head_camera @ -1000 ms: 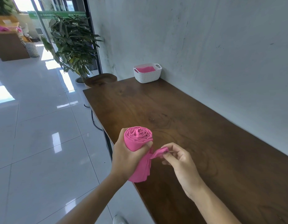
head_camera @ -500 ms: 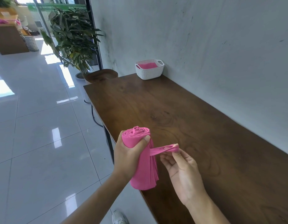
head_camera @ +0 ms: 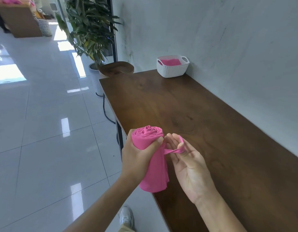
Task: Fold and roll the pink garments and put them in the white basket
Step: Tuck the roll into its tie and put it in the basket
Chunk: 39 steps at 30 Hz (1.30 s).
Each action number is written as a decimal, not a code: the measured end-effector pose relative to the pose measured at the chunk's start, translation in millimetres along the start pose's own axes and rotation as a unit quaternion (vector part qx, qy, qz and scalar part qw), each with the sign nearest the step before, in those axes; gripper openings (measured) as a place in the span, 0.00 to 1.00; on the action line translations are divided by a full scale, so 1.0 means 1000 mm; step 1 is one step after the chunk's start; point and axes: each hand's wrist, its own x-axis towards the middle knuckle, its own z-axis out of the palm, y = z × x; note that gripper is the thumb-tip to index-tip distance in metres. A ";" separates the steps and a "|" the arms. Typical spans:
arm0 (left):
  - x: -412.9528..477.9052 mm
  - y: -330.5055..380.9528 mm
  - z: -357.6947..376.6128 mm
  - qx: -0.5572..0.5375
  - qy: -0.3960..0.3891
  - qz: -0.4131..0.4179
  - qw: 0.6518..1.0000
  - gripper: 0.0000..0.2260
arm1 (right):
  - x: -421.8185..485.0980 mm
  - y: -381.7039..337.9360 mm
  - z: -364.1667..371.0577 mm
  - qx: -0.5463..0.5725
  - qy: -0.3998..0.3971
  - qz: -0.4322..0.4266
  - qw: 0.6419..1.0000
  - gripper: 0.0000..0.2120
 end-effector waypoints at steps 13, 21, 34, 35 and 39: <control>0.124 0.012 -0.065 0.146 -0.271 0.078 0.948 0.28 | 0.107 0.005 0.051 -0.352 -0.098 -0.038 0.930 0.40; 0.193 0.019 -0.091 0.383 -0.307 0.186 0.851 0.23 | 0.178 0.027 0.080 -0.441 -0.088 -0.046 0.892 0.28; 0.255 0.024 -0.161 0.392 -0.286 0.157 0.860 0.36 | 0.239 0.055 0.134 -0.394 -0.063 -0.051 0.915 0.21; 0.258 0.020 -0.171 0.403 -0.289 0.154 0.854 0.39 | 0.241 0.057 0.136 -0.386 -0.054 -0.052 0.920 0.20; 0.275 0.009 -0.205 0.420 -0.321 0.150 0.835 0.41 | 0.249 0.066 0.149 -0.399 -0.039 -0.072 0.913 0.19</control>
